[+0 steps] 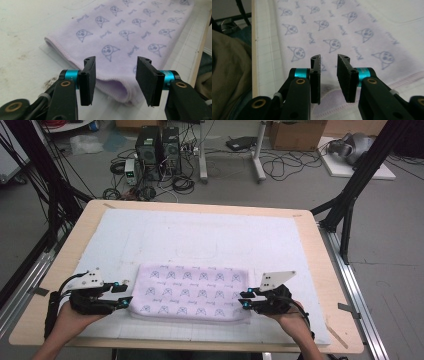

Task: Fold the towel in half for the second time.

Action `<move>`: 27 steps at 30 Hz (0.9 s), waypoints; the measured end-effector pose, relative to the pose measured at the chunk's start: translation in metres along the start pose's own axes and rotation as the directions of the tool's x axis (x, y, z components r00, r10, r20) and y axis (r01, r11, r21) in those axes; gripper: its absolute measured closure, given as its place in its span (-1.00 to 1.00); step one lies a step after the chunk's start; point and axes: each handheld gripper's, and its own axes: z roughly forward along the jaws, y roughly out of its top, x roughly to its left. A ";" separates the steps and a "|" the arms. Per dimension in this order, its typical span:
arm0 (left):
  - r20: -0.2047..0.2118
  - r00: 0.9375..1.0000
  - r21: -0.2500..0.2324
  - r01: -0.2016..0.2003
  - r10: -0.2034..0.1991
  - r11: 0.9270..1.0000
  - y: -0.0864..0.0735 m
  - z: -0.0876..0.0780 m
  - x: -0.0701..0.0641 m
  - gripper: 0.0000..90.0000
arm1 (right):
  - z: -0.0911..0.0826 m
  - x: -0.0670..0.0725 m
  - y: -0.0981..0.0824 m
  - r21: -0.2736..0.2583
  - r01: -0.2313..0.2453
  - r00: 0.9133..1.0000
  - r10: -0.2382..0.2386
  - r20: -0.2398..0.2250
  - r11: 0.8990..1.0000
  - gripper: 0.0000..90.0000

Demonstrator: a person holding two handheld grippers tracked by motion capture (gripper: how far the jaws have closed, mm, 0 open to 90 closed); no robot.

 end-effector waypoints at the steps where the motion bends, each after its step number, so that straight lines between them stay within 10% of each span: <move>1: 0.007 1.000 0.004 -0.003 0.003 1.000 0.001 0.003 0.000 0.13 | 0.004 0.000 0.000 0.012 0.000 1.000 0.000 -0.010 1.000 0.55; 16: 0.033 0.999 0.089 -0.023 0.020 0.996 -0.015 0.024 0.000 0.54 | 0.014 0.005 -0.021 0.129 0.000 0.998 0.008 -0.057 0.992 0.60; 27: 0.025 0.999 0.072 -0.024 0.023 0.997 -0.014 0.018 -0.002 0.36 | -0.002 0.002 -0.019 0.057 -0.037 0.999 0.039 -0.024 0.998 0.46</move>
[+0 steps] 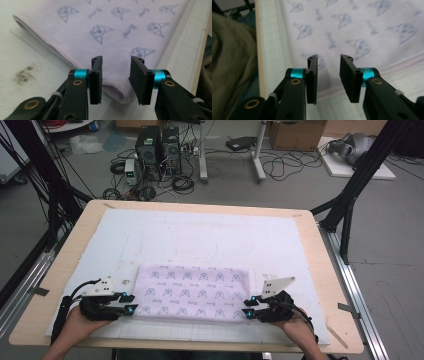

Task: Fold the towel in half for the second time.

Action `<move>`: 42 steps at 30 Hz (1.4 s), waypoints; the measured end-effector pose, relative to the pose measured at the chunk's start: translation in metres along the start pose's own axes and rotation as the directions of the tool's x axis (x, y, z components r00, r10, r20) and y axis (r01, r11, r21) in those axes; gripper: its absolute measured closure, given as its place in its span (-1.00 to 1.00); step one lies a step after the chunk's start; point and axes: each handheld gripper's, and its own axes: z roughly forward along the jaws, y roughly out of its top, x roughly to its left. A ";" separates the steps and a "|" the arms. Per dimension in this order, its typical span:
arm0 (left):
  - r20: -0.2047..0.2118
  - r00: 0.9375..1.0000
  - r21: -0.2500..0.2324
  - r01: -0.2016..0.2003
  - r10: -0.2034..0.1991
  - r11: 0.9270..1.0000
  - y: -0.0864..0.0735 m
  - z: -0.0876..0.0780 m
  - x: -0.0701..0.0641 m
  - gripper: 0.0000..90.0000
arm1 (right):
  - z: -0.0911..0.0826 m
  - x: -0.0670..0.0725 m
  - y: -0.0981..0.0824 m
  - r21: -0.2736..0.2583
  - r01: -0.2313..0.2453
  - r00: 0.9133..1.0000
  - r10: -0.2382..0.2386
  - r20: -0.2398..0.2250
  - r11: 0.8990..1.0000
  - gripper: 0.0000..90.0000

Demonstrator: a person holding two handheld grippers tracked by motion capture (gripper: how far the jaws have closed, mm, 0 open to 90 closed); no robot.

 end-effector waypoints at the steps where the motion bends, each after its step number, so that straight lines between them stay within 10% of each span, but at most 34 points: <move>1: -0.004 1.000 -0.011 -0.003 0.003 1.000 0.004 -0.001 0.002 0.34 | 0.000 -0.003 0.003 -0.006 -0.008 1.000 0.008 0.006 1.000 0.44; 12: -0.131 0.990 -0.060 0.035 -0.043 0.998 0.039 0.019 0.047 0.22 | 0.007 -0.056 0.039 -0.074 -0.067 0.988 0.077 0.137 0.995 0.10; 20: -0.177 0.978 -0.033 0.111 -0.115 0.993 0.037 0.049 0.079 0.13 | 0.033 -0.088 0.031 -0.069 -0.153 0.972 0.162 0.168 0.986 -0.06; 33: -0.214 0.971 0.018 0.113 -0.106 0.993 0.035 0.062 0.078 0.19 | 0.043 -0.093 0.016 -0.006 -0.207 0.963 0.205 0.176 0.978 -0.17; 42: -0.180 0.976 0.007 0.125 -0.122 0.992 0.033 0.062 0.078 0.40 | 0.044 -0.091 0.014 -0.024 -0.197 0.971 0.198 0.136 0.980 0.25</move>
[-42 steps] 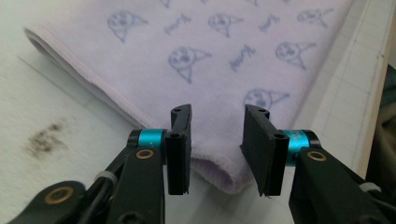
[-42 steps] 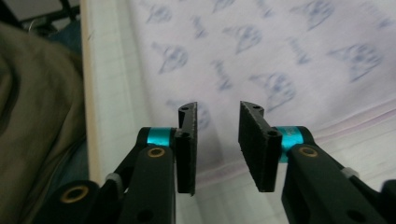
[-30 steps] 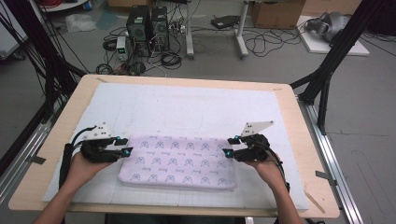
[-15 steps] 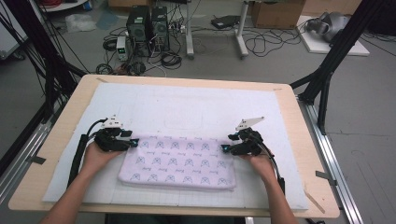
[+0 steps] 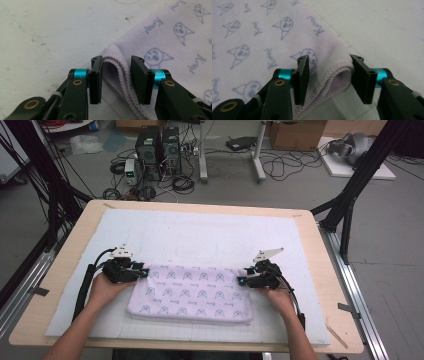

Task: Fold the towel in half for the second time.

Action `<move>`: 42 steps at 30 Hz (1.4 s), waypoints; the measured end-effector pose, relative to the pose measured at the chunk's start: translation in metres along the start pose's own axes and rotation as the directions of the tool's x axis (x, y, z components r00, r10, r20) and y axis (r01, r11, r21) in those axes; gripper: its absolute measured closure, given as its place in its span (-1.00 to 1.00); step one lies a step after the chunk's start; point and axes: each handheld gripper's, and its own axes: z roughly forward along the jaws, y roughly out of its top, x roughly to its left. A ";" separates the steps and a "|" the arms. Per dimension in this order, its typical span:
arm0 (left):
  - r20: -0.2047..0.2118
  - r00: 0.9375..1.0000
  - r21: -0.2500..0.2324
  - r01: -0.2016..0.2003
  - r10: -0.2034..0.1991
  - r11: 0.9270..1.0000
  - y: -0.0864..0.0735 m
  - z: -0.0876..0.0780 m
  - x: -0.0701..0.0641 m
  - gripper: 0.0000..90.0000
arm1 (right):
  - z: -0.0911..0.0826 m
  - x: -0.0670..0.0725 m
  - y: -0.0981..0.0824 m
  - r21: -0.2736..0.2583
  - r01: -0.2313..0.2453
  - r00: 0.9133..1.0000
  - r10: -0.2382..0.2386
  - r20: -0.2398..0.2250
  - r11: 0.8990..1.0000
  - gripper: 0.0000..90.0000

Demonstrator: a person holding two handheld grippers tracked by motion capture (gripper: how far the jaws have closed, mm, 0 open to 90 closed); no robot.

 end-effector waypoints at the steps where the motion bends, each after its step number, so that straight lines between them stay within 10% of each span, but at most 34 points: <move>1: 0.003 1.000 -0.001 0.006 -0.006 1.000 0.000 0.000 0.000 0.40 | 0.000 0.000 0.000 0.001 0.001 1.000 -0.001 -0.014 1.000 0.39; 18: -0.033 0.999 0.017 -0.008 0.009 1.000 0.006 -0.006 -0.012 0.76 | -0.006 0.008 0.006 0.001 0.051 0.999 -0.051 -0.019 0.999 0.70; 29: -0.065 0.998 -0.077 -0.027 0.022 0.997 0.037 -0.019 -0.015 0.78 | -0.023 0.011 0.031 -0.023 0.097 0.995 -0.096 0.032 0.995 0.73; 37: -0.107 0.994 -0.106 -0.024 0.012 0.994 0.080 -0.017 0.008 0.79 | -0.037 -0.018 0.065 -0.057 0.078 0.990 -0.070 0.125 0.995 0.75; 42: -0.198 0.980 -0.130 -0.028 0.002 0.991 0.106 -0.008 0.023 0.71 | -0.038 -0.038 0.092 -0.073 0.069 0.982 -0.055 0.181 0.995 0.60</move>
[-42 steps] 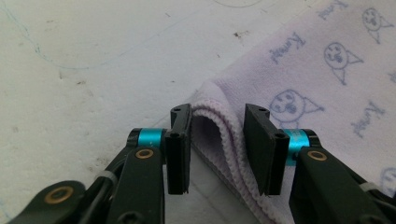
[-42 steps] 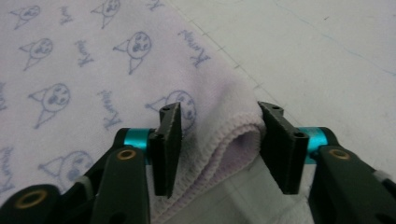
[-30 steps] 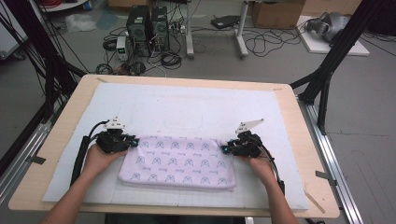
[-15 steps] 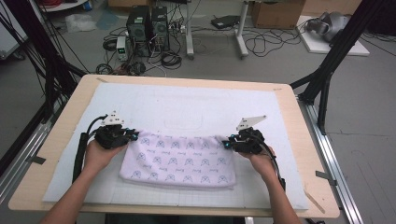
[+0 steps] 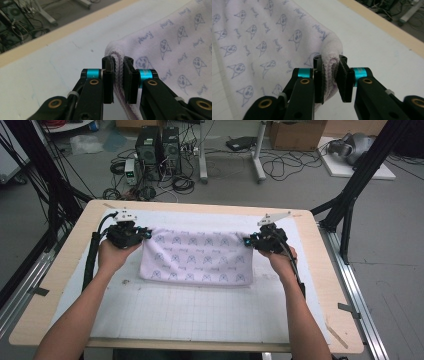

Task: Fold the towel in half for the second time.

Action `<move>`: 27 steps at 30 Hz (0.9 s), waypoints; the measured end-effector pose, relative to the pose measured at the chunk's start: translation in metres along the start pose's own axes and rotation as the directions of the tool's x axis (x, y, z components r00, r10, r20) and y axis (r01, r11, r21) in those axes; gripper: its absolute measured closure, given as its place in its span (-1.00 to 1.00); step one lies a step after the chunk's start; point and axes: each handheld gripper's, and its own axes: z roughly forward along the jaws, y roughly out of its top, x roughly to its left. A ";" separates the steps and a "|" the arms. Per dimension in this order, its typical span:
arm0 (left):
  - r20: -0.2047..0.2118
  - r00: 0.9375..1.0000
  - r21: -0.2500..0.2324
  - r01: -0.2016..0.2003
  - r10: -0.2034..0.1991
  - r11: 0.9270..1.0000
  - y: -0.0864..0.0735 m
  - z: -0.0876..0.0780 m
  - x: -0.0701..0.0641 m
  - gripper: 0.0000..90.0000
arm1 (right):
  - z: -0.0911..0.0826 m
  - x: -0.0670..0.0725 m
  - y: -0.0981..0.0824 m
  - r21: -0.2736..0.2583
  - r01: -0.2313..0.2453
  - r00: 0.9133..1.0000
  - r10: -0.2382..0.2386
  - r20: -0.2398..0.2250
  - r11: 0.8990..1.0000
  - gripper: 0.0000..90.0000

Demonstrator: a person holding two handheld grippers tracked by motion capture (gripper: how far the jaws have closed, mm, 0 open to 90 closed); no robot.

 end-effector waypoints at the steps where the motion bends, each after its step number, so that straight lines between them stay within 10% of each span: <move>1: -0.026 1.000 0.013 0.012 -0.012 1.000 0.001 0.004 0.003 0.51 | 0.003 -0.004 0.002 -0.015 -0.012 1.000 0.012 0.009 1.000 0.48; 6: -0.014 0.999 0.050 0.033 -0.032 0.998 -0.011 0.008 0.005 0.19 | 0.021 -0.013 -0.008 0.032 -0.075 0.997 0.074 0.003 0.997 0.16; 17: 0.196 0.981 0.106 -0.024 0.003 0.994 -0.073 -0.003 -0.031 0.40 | 0.030 0.018 -0.045 0.116 -0.043 0.996 0.052 -0.075 0.992 0.25; 27: 0.187 0.982 0.124 -0.036 0.012 0.992 -0.095 -0.006 -0.035 0.39 | 0.033 0.033 -0.071 0.102 -0.052 0.995 0.060 -0.080 0.993 0.23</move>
